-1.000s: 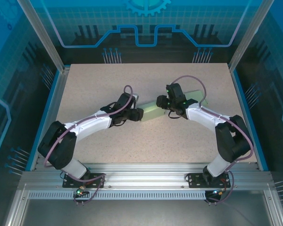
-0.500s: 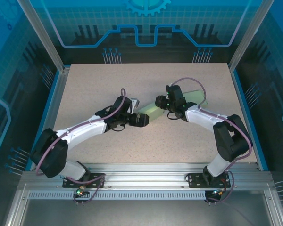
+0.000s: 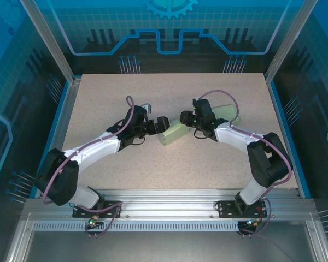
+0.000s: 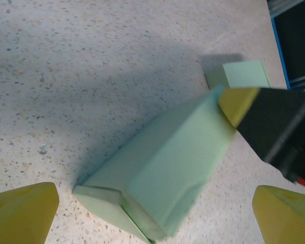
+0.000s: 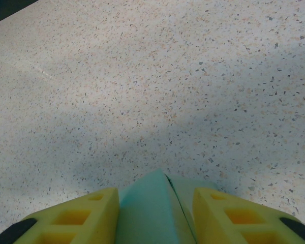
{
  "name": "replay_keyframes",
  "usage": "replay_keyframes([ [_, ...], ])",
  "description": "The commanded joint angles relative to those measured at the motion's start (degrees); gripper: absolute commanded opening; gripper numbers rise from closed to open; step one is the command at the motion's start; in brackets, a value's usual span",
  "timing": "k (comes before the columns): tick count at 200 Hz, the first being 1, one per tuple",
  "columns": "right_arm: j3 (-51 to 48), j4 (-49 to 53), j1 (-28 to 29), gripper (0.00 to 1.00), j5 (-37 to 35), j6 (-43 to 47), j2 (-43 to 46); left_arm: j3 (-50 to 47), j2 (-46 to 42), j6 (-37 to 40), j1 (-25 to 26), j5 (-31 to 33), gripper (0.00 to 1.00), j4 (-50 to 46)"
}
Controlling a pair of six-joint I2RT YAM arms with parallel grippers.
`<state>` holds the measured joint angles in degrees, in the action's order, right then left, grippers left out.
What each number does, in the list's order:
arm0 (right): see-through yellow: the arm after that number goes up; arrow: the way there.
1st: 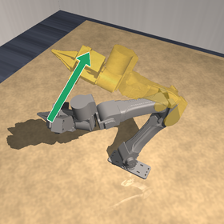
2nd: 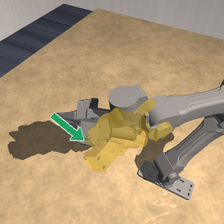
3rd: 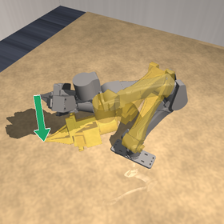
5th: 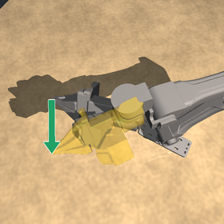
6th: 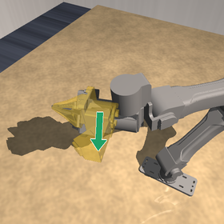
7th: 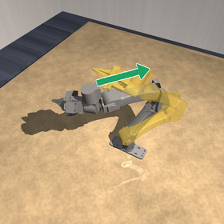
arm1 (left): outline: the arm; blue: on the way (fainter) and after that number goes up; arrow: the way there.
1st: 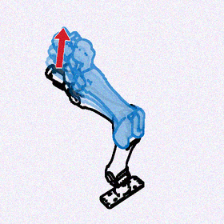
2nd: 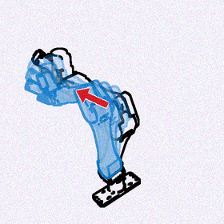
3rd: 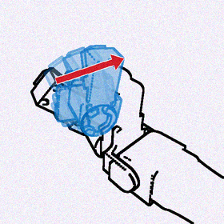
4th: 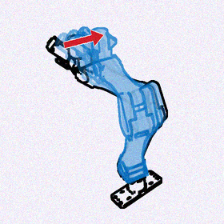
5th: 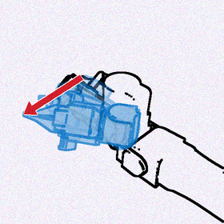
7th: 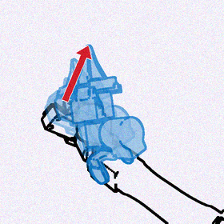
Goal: Fold the paper box
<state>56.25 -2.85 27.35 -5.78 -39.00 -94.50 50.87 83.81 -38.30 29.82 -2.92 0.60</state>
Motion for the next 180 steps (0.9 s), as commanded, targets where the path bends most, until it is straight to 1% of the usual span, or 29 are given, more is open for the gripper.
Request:
replay_keyframes([
  [1, -3.4, 11.6, 1.3, 0.43, 0.6, 0.6, -2.8, -2.2, 2.8, -5.3, -0.6, -2.9, 0.99, 4.1],
  [28, -3.5, 11.6, 1.4, 0.43, 0.5, 0.6, -2.9, -3.2, 5.8, -6.3, -0.6, -6.3, 0.99, 6.4],
  [55, -3.9, 10.9, 1.5, 0.43, 0.7, 0.4, -3.2, -6.1, 7.1, -7.1, -0.6, -7.2, 0.98, 6.9],
  [69, -4.2, 10.2, 1.4, 0.43, 1.0, 0.3, -3.5, -8.8, 7.5, -8.0, -0.6, -6.9, 0.93, 7.9],
  [82, -4.5, 9.8, 1.5, 0.43, 1.2, 0.2, -3.7, -11.2, 7.9, -8.9, -0.6, -6.8, 0.86, 9.3],
  [100, -5.1, 9.3, 1.5, 0.43, 1.5, 0.0, -3.7, -13.5, 8.8, -10.0, -0.6, -7.9, 0.80, 11.6],
  [118, -5.5, 8.4, 1.4, 0.43, 2.1, -0.1, -3.4, -15.3, 9.9, -10.6, -0.6, -8.4, 0.77, 13.3],
  [123, -7.2, 8.1, 1.5, 0.43, 2.2, -0.2, -3.3, -15.7, 10.1, -10.7, -0.6, -8.3, 0.73, 13.6],
  [148, -9.6, 5.8, 1.0, 0.43, 4.3, -1.0, -3.1, -17.2, 10.8, -11.0, -0.7, -8.0, 0.54, 14.6],
  [160, -11.0, 3.7, 0.3, 0.43, 6.8, -1.6, -2.8, -17.7, 11.1, -11.1, -0.8, -8.2, 0.47, 15.0],
  [171, -12.5, 1.1, -0.5, 0.38, 9.5, -2.2, -2.5, -17.8, 11.4, -11.1, -0.7, -8.1, 0.41, 15.3],
  [180, -13.7, -0.9, -1.2, 0.33, 11.5, -2.5, -2.3, -18.1, 11.6, -11.0, -0.7, -8.1, 0.39, 15.5],
])
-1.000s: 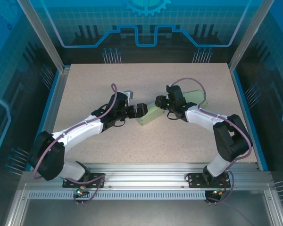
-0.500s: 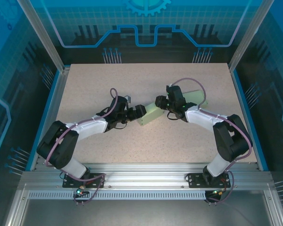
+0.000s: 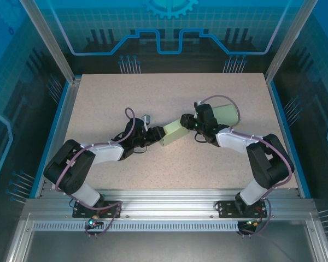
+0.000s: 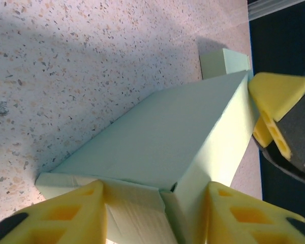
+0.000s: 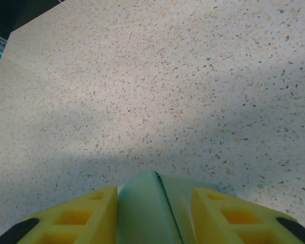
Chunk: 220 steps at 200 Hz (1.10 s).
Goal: Fold the paper box
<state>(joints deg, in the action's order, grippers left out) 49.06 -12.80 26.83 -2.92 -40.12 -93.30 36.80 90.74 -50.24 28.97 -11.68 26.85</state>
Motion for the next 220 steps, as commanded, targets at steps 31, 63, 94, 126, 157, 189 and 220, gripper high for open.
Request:
replay_keyframes([
  [31, -8.5, 5.3, -1.7, 0.21, 12.1, -1.7, -4.7, -4.4, 4.9, 0.9, 0.0, 0.7, 0.23, -9.3],
  [63, -12.2, -0.4, -1.5, 0.21, 14.2, -1.6, -5.5, -5.5, 4.5, 2.0, 0.1, 0.4, 0.24, -4.0],
  [94, -16.2, -2.4, -0.7, 0.22, 11.8, -0.8, -3.5, -7.7, 3.7, 6.8, 1.7, 0.3, 0.27, 3.1],
  [126, -19.0, -3.6, -0.3, 0.26, 10.5, -0.6, -1.0, -11.1, 3.4, 10.4, 4.5, -0.7, 0.31, 10.0],
  [157, -20.9, -0.1, 0.4, 0.28, 8.6, -0.3, 3.9, -15.0, 0.9, 13.5, 6.5, -0.3, 0.33, 12.9],
  [189, -21.7, 5.1, 2.1, 0.32, 5.4, 0.0, 9.4, -16.0, -1.2, 15.9, 7.6, 1.0, 0.43, 10.3],
  [220, -21.8, 8.9, 3.4, 0.36, 3.4, 0.1, 13.4, -16.3, -2.1, 15.9, 7.8, 0.7, 0.44, 11.4],
])
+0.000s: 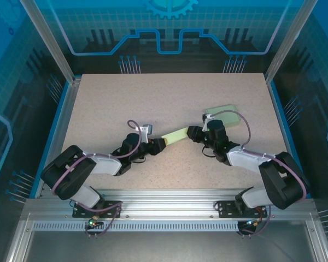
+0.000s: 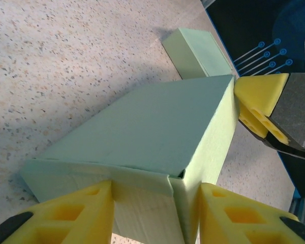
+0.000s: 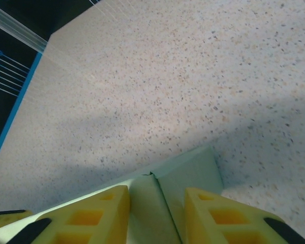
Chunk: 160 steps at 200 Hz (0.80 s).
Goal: Fold the paper box
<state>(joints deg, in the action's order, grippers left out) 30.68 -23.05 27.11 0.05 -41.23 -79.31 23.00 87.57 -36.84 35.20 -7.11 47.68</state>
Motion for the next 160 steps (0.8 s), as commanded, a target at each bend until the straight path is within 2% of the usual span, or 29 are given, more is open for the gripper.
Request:
replay_keyframes([
  [1, -3.4, 19.3, 3.1, 0.36, 0.3, 1.2, -0.4, -2.5, 1.1, 2.6, 1.6, -3.9, 0.44, -9.4],
  [8, -3.5, 20.0, 3.3, 0.37, -0.1, 1.2, 0.4, -2.4, 0.7, 2.9, 1.8, -3.9, 0.49, -9.6],
  [34, -3.9, 22.5, 3.3, 0.39, -2.1, 1.0, 3.5, -1.9, -1.0, 4.8, 2.2, -3.5, 0.54, -12.7],
  [39, -3.9, 23.0, 3.3, 0.40, -2.4, 1.0, 3.9, -1.9, -1.4, 5.1, 2.3, -3.2, 0.57, -13.1],
  [68, -3.7, 25.3, 3.3, 0.43, -3.0, 1.2, 5.5, -2.5, -4.7, 5.6, 2.3, -1.6, 0.58, -16.9],
  [98, -0.9, 30.5, 3.5, 0.50, -3.0, 2.7, 8.2, -2.3, -11.5, 4.3, 2.1, 3.0, 0.72, -24.4],
  [119, 3.0, 35.7, 3.8, 0.57, -3.5, 4.8, 10.7, 1.6, -16.9, 2.4, 0.3, 5.6, 0.85, -35.2],
  [139, 7.5, 40.4, 3.7, 0.64, -4.8, 6.4, 11.3, 7.8, -17.9, 0.1, -3.4, 3.9, 0.88, -44.0],
  [160, 12.8, 44.1, 3.3, 0.67, -5.1, 8.5, 8.6, 12.1, -15.1, -1.8, -6.1, -2.1, 0.88, -44.6],
])
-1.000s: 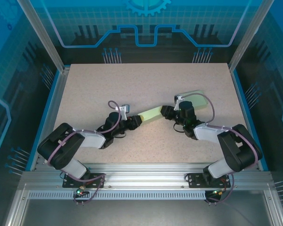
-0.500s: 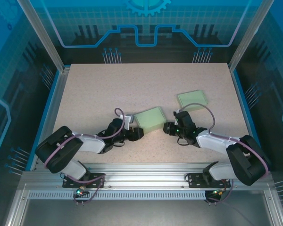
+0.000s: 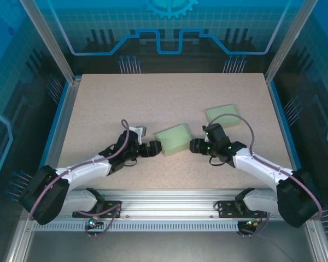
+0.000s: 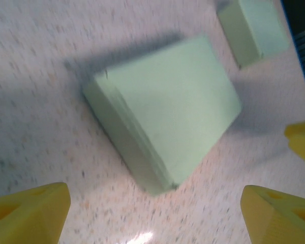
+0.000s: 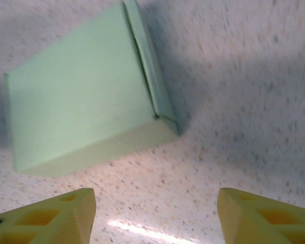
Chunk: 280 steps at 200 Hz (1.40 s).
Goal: Fold the paper box
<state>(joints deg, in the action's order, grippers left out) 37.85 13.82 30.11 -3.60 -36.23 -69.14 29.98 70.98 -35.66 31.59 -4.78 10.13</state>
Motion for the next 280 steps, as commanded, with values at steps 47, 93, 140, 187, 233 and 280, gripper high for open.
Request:
replay_keyframes([
  [47, 12.2, 5.3, -0.3, 0.67, 1.3, 5.1, -13.7, 7.9, 12.9, -8.5, -2.8, -13.3, 0.81, 1.6],
  [93, 15.8, 1.4, -0.7, 0.62, 4.6, 5.1, -23.0, 7.6, 21.6, -12.9, -2.7, -17.4, 0.70, 11.0],
  [140, 16.8, -2.7, -0.8, 0.56, 5.8, 3.5, -28.1, 14.4, 29.5, -10.5, -4.6, -18.8, 0.67, 13.7],
  [187, 20.8, -4.1, -1.1, 0.55, 2.6, 0.6, -32.6, 25.8, 38.9, -6.9, -10.2, -22.2, 0.68, 12.5],
  [233, 24.8, -2.2, -2.2, 0.58, 1.5, 2.0, -33.6, 28.7, 40.8, -5.9, -13.6, -22.6, 0.75, 10.0],
  [280, 24.5, 3.2, -2.5, 0.72, -4.3, 4.9, -25.1, 24.1, 32.3, -4.6, -16.8, -18.7, 0.99, 7.5],
])
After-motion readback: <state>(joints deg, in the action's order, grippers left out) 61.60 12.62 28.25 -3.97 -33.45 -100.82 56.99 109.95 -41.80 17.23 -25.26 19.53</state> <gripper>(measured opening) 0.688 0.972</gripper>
